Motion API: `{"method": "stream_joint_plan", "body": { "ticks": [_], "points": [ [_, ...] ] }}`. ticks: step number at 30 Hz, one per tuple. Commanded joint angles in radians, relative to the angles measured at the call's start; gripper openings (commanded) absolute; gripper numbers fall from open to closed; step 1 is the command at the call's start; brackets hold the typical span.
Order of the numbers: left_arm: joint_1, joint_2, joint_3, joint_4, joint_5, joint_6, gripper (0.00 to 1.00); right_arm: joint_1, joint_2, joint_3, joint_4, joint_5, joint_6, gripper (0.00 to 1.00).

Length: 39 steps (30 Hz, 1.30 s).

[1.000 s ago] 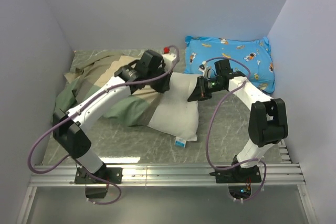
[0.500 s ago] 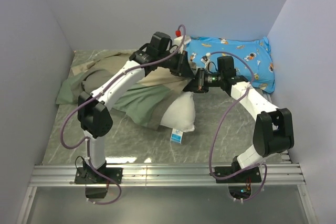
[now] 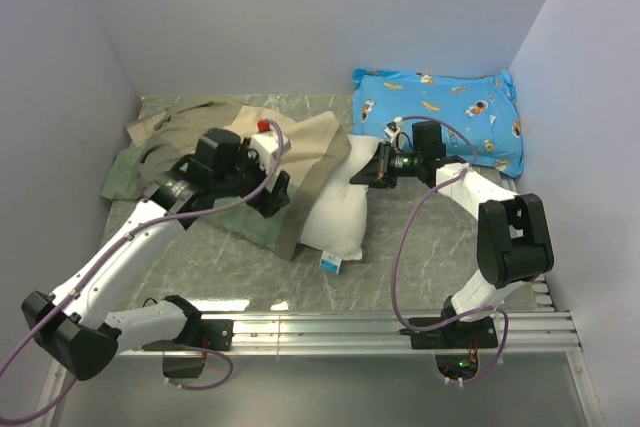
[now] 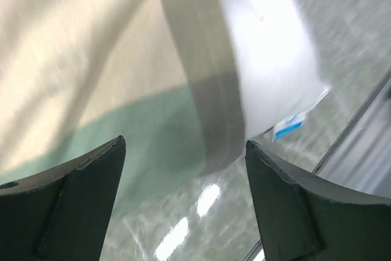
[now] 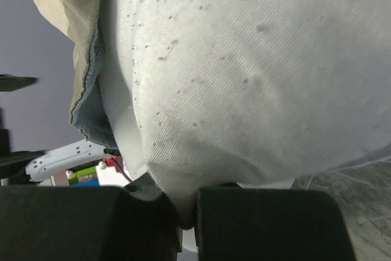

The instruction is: Put the pillow into the pillowcase

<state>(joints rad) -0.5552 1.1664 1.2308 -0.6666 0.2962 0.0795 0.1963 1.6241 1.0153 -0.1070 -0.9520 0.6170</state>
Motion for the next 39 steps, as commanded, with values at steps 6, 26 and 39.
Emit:
{"method": "stream_joint_plan", "body": {
  "ticks": [6,26,39],
  "points": [
    [-0.110,0.140,-0.162,0.036,-0.216,0.003,0.70,-0.001,-0.015,-0.006,0.055,-0.044,0.032,0.00],
    [-0.235,0.402,0.256,0.122,0.432,-0.097,0.13,0.057,-0.069,-0.069,0.104,-0.005,0.072,0.00],
    [0.049,0.327,0.325,0.013,-0.039,-0.158,0.72,0.087,-0.130,-0.112,0.055,0.019,-0.077,0.00]
  ]
}}
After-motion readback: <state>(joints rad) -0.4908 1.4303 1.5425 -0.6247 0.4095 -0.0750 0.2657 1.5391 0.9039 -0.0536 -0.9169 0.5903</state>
